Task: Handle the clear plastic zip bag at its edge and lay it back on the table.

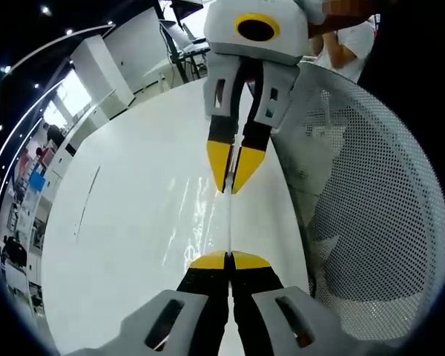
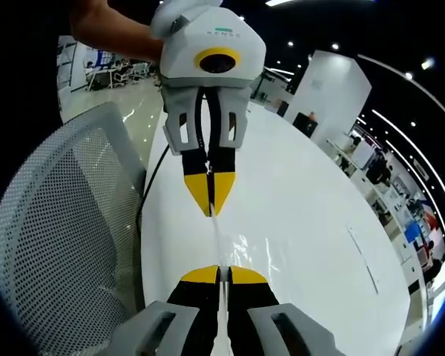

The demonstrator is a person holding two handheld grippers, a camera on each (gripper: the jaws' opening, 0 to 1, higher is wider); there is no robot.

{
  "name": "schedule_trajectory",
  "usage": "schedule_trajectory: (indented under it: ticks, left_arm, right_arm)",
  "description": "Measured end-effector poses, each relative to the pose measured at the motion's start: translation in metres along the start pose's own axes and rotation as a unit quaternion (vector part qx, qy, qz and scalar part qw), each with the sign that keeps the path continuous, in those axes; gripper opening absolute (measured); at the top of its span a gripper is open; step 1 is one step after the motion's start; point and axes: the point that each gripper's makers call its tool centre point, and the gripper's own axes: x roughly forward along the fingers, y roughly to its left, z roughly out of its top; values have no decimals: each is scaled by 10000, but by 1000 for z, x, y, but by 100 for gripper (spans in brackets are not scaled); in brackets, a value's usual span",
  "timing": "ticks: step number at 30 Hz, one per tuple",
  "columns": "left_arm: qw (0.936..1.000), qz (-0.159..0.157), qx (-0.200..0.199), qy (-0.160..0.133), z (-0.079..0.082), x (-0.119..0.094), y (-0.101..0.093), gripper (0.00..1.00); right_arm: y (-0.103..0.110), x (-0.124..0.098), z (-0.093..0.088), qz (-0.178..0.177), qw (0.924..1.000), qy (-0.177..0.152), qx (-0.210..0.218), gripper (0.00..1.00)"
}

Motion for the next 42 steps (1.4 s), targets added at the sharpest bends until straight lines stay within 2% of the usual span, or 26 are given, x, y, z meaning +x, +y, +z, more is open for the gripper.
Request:
schedule_trajectory:
  ticks: [42]
  left_arm:
    - [10000, 16, -45, 0, -2, -1, 3, 0]
  right_arm:
    - [-3, -1, -1, -77, 9999, -26, 83, 0]
